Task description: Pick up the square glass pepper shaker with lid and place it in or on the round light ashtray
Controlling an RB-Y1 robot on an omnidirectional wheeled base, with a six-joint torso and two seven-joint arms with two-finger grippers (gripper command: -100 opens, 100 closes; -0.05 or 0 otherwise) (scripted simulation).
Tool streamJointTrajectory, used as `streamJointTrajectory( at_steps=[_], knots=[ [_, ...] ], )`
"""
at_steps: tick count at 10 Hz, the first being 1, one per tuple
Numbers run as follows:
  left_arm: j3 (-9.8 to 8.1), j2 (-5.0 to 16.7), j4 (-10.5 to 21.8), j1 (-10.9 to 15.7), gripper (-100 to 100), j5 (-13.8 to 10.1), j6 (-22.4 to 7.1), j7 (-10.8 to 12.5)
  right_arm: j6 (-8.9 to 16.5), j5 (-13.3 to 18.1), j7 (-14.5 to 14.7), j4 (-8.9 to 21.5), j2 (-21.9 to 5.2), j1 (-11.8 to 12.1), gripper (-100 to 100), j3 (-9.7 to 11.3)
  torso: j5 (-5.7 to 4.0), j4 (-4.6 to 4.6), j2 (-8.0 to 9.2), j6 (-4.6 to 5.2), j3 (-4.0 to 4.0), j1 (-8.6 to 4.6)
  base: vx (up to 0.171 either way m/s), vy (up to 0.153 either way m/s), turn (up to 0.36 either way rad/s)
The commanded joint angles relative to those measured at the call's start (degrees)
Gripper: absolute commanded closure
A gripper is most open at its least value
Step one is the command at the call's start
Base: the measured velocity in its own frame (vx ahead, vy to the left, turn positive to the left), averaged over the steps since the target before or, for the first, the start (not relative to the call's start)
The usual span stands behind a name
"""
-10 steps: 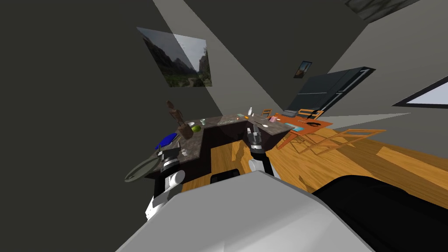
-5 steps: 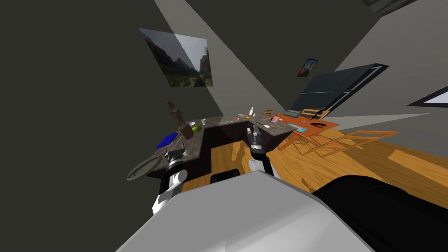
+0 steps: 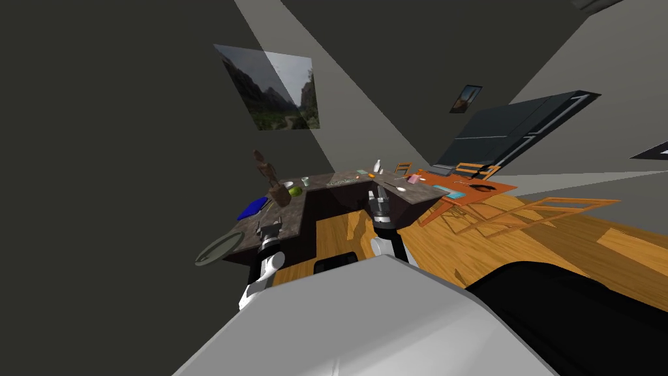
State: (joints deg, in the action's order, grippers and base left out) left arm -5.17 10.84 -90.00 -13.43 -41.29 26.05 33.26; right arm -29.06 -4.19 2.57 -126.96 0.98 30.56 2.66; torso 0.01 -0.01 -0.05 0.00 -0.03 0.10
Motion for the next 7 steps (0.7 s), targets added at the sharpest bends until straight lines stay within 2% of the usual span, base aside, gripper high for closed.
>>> streamJointTrajectory(
  at_steps=[1,2,3,7],
  knots=[
    [1.46,-1.58,2.21,0.62,-100,-1.09,-1.02,1.40,0.00,0.00,0.00,0.00,0.00,0.00,0,0.00,0.00,0.00,0.00,0.00,0.00,0.00,0.014,0.048,0.082],
    [2.02,-2.34,3.16,0.91,-100,-1.40,-1.28,1.90,0.00,0.00,0.00,0.00,0.00,0.00,0,0.00,0.02,0.00,-0.02,-0.01,-0.01,0.08,0.013,0.080,0.080],
    [3.00,-4.25,4.83,1.38,-100,-1.91,-1.73,2.76,0.00,0.00,0.00,0.00,-0.01,0.00,0,-0.01,0.04,-0.01,-0.02,-0.01,-0.01,0.18,0.017,0.105,0.075],
    [4.16,-9.78,7.24,1.96,-100,-2.56,-2.31,3.89,0.00,0.00,0.00,0.00,-0.01,0.00,0,-0.01,0.05,0.01,0.03,0.00,0.02,0.23,0.007,0.088,0.049]
  ],
)
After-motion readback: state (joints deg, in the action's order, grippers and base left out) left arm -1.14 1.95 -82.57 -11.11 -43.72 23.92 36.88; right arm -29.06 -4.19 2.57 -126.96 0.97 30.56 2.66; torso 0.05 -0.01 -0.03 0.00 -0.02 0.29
